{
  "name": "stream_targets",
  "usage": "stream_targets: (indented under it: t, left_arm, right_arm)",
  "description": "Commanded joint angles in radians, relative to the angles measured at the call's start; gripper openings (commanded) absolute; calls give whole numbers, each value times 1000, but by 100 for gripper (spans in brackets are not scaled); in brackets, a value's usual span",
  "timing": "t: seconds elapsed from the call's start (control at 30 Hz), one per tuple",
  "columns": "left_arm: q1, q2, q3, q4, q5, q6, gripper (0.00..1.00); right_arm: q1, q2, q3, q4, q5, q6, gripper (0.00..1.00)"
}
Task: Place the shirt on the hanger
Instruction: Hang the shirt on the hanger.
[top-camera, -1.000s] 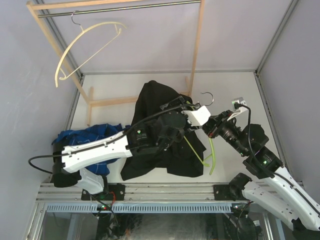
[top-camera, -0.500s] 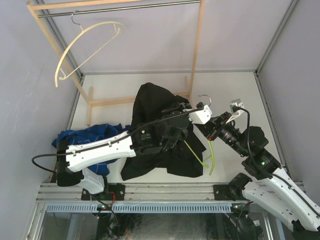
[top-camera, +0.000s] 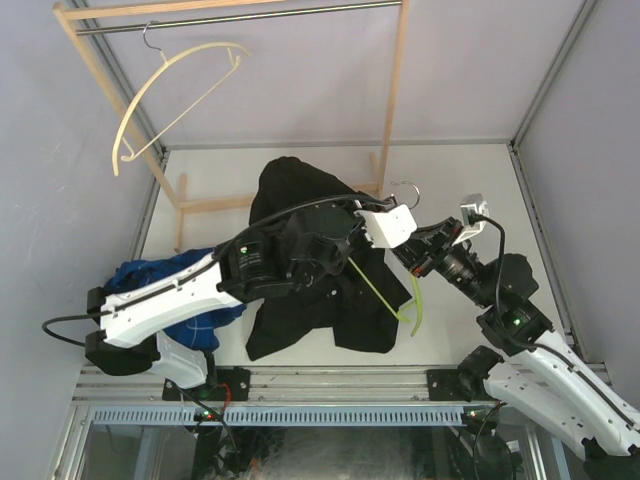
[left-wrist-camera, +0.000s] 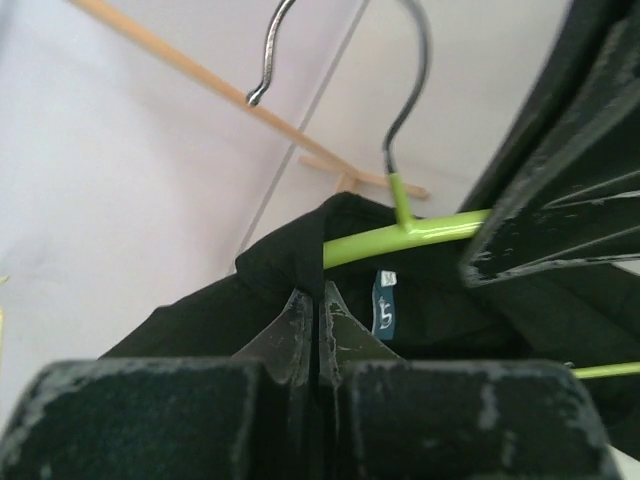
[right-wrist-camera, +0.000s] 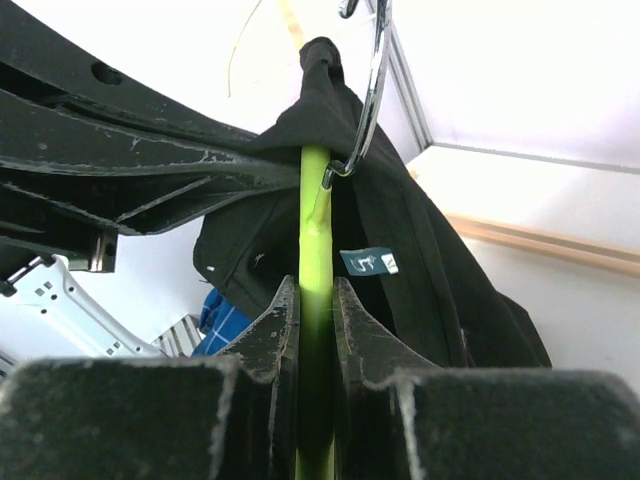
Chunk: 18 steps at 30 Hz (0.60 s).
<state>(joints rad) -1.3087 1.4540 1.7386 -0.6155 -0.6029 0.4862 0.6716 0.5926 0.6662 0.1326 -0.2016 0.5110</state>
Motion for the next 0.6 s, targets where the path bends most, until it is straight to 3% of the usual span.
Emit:
stream_targets:
  t: [0.0, 0.2, 0.37, 0.47, 0.57]
  left_arm:
    - [-39, -19, 68, -3, 293, -74, 0]
    - [-85, -15, 59, -28, 429, -88, 0]
    - [-114, -3, 61, -36, 428, -87, 1]
    - [-114, -26, 47, -29, 385, -88, 28]
    - [-113, -85, 8, 5, 316, -86, 63]
  right_arm:
    - [5, 31, 4, 152, -120, -20, 0]
    - [-8, 53, 0, 189, -110, -10, 0]
    - [-12, 51, -17, 198, -97, -2, 0]
    - [-14, 18, -23, 162, -66, -20, 0]
    - [-19, -33, -22, 100, -20, -52, 0]
